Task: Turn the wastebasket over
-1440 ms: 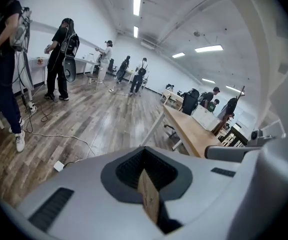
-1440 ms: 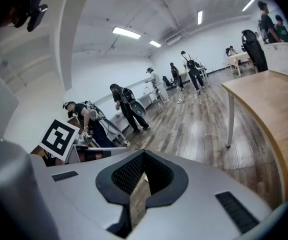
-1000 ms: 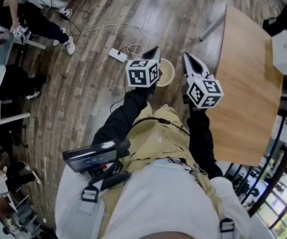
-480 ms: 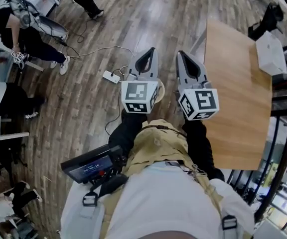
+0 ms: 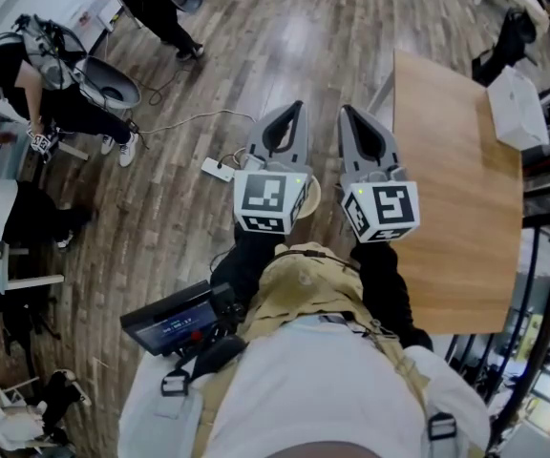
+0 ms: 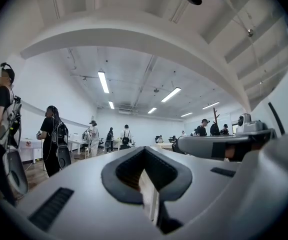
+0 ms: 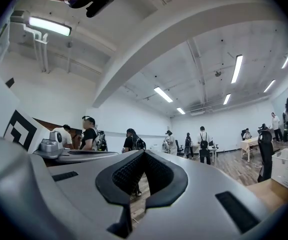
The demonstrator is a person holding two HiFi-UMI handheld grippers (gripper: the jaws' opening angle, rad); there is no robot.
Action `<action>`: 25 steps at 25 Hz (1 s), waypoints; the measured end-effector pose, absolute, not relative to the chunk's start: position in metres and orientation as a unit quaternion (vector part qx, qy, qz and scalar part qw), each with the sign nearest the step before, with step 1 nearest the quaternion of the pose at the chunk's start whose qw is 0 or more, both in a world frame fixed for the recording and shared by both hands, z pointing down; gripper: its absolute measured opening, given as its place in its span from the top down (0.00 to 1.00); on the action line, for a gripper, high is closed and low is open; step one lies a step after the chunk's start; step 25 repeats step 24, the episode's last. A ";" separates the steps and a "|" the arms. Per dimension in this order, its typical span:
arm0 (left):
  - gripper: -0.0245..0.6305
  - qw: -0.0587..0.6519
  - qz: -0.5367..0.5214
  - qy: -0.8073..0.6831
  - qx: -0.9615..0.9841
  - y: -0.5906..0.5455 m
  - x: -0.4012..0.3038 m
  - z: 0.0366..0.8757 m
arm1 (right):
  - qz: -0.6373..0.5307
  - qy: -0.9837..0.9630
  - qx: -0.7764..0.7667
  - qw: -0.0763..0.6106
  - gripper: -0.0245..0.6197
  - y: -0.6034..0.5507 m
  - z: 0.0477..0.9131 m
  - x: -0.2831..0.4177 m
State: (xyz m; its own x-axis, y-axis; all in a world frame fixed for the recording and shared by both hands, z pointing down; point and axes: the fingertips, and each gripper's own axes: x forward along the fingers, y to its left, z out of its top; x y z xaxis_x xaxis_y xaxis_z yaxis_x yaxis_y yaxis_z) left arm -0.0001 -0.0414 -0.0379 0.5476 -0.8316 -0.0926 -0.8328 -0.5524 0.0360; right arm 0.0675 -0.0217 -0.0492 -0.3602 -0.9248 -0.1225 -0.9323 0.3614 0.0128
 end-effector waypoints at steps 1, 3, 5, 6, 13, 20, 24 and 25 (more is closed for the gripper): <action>0.96 0.010 0.051 0.471 -0.881 -0.042 0.000 -0.041 | 0.043 0.823 -0.564 0.048 0.93 -0.023 -0.052 0.067; 0.96 0.017 0.054 0.468 -0.882 -0.043 -0.002 -0.046 | 0.049 0.822 -0.565 0.051 0.93 -0.024 -0.058 0.064; 0.96 0.020 0.057 0.468 -0.882 -0.046 -0.005 -0.050 | 0.054 0.821 -0.565 0.053 0.93 -0.026 -0.063 0.060; 0.96 0.020 0.059 0.468 -0.881 -0.046 -0.006 -0.051 | 0.056 0.821 -0.566 0.054 0.93 -0.026 -0.064 0.059; 0.96 0.019 0.061 0.465 -0.883 -0.046 -0.010 -0.053 | 0.063 0.825 -0.558 0.059 0.93 -0.024 -0.068 0.049; 0.96 0.016 0.057 0.468 -0.882 -0.048 -0.022 -0.042 | 0.069 0.824 -0.560 0.052 0.93 -0.023 -0.063 0.037; 0.96 0.010 0.056 0.466 -0.883 -0.053 -0.025 -0.040 | 0.067 0.825 -0.559 0.046 0.93 -0.027 -0.058 0.032; 0.96 0.010 0.056 0.466 -0.883 -0.053 -0.025 -0.040 | 0.067 0.825 -0.559 0.046 0.93 -0.027 -0.058 0.032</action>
